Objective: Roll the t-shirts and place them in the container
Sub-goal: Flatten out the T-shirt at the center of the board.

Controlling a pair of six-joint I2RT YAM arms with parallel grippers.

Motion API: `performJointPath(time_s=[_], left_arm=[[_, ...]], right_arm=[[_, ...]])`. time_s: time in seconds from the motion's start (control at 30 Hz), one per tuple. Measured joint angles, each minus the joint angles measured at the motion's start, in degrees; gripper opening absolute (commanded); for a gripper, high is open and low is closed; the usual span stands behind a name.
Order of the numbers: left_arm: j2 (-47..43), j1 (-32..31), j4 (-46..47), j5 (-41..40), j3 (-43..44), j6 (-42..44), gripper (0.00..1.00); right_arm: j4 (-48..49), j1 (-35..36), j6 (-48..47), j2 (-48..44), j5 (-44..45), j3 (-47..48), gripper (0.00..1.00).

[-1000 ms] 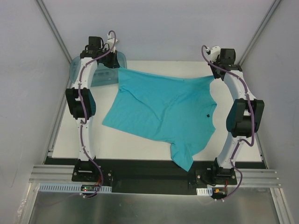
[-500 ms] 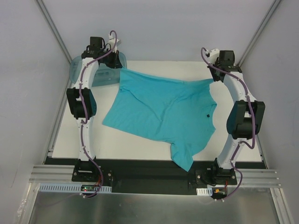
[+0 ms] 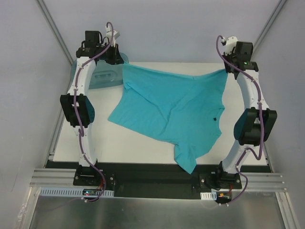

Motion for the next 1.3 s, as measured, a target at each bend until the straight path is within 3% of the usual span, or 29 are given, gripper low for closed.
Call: performJointPath(time_s=[0.5,0.87,1.03,1.17,1.3], left_arm=[[-31.98,-0.70,-0.07,-4.28,-7.52,-3.34,0.00],[-52.70,-0.57,-1.33,-9.92,-15.32,-3.28,0.00],[-65.26,4.02,-2.89,-7.80,-19.19,-3.56,0.00],[-69.79,7.72,-1.57,-4.52,-15.82,-5.20,0.00],[-69.24,8.04,-1.42,-4.44,-14.64,-5.07,0.00]], right_arm=[[2.38,0.07,2.71,-12.72,-3.67,10.03,0.01],[-1.79,0.11,4.70,-34.51,-6.23,10.58,0.01],[-8.11,0.31,4.09,-45.51,-7.87,11.74,0.01],[-10.32,0.35,4.59,-48.13,-8.59,17.25,0.01],[-8.81,0.35,4.15,-47.84,-6.97,16.46,0.01]])
